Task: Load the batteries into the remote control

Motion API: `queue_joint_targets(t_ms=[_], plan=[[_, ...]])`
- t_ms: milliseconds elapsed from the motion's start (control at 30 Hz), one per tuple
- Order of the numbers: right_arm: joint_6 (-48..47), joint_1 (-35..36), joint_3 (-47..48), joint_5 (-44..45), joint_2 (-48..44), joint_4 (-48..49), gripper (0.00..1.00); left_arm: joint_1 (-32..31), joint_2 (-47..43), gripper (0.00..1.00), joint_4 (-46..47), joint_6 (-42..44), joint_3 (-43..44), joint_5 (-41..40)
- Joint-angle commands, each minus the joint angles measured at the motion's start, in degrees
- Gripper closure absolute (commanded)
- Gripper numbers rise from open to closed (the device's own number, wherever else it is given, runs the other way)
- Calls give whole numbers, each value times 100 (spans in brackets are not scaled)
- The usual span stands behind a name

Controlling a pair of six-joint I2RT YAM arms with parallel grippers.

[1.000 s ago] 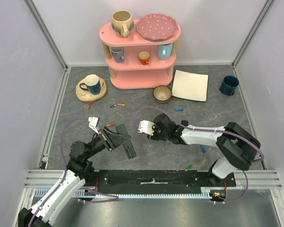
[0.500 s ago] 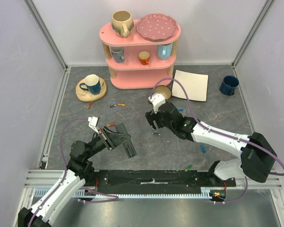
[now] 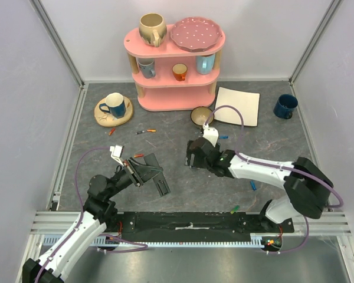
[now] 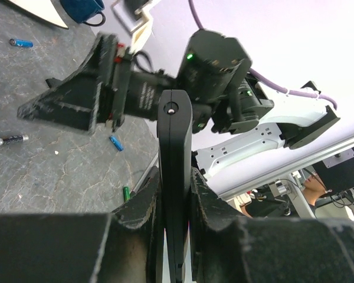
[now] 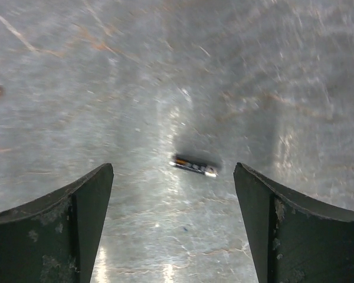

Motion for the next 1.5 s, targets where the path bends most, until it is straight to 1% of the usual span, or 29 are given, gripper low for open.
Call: queue_joint_targets(t_ms=[0,100,400,800,1100,1467], plan=[[995,215,388,838,448,-762,9,30,-3,98,66,29,-804,-98],[1084,294,565,909,835,-929,10,30,-12,98,66,11,-778,-98],[1242,417,740,988,1240,-1017,17,30,23,98,66,46,-751,-115],[1189,453,1004,1173,1644,-1193,24,30,59,98,49,82,-707,-107],[1259,540,1277,1278,1934,-1483,27,30,58,98,-22,117,-707,-98],[1392,664,1312,1322,2101,-1633,32,30,-73,98,-127,108,-716,-89]])
